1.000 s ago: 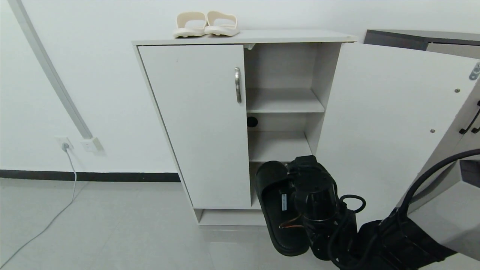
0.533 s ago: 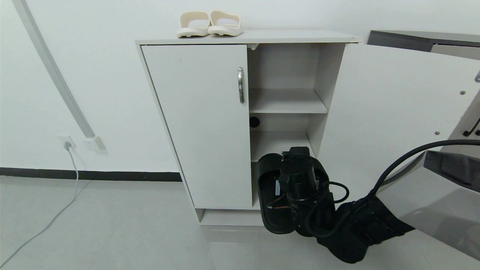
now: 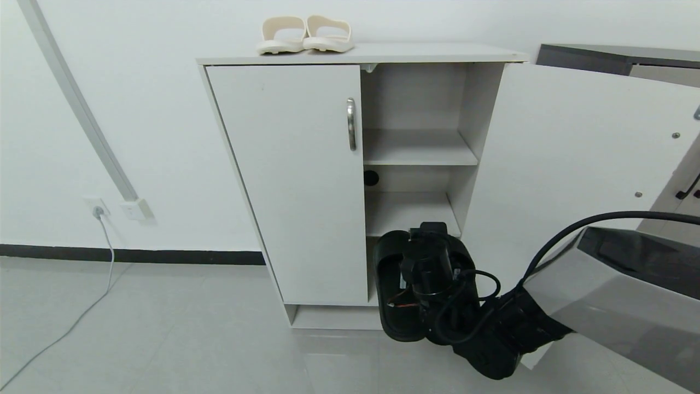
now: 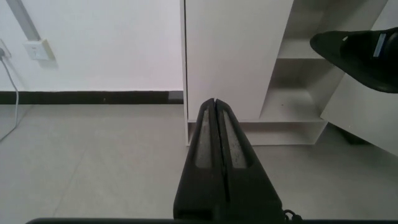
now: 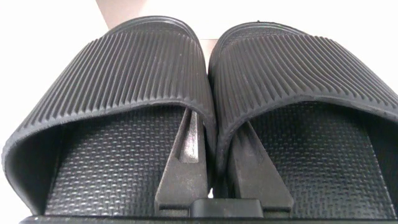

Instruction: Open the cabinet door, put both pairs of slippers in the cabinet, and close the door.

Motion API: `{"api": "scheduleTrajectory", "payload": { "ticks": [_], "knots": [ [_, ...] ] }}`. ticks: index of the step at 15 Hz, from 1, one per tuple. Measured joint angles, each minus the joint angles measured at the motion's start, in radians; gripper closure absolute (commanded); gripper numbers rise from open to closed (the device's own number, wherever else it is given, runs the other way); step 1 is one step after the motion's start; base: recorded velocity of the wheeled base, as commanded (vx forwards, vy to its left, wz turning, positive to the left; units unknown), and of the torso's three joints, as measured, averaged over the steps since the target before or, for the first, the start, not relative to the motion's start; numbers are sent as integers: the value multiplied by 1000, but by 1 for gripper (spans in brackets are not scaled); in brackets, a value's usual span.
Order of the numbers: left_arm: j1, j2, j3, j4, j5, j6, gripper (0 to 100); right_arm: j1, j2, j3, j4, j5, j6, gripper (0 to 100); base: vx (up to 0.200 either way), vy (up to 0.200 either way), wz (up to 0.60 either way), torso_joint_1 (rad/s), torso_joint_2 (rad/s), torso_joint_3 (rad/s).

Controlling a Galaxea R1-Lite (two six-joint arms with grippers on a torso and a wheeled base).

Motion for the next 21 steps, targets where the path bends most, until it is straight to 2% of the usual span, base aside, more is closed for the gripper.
{"api": "scheduleTrajectory", "payload": {
  "ticks": [4,8,13,17,21],
  "knots": [
    [0,0,0,0,0,0,100,0,14,7,0,0,0,100,0,0,0,1,-1,-18],
    [0,0,0,0,0,0,100,-2,23,7,0,5,0,100,0,0,0,5,6,-173],
    [0,0,0,0,0,0,100,-11,26,7,-1,61,0,100,0,0,0,2,2,-196],
    [0,1,0,0,0,0,100,-11,13,24,-48,71,-18,100,0,0,0,5,2,-127],
    [0,1,0,0,0,0,100,-13,3,71,-260,71,-141,100,0,0,0,0,0,0]
  ]
}}
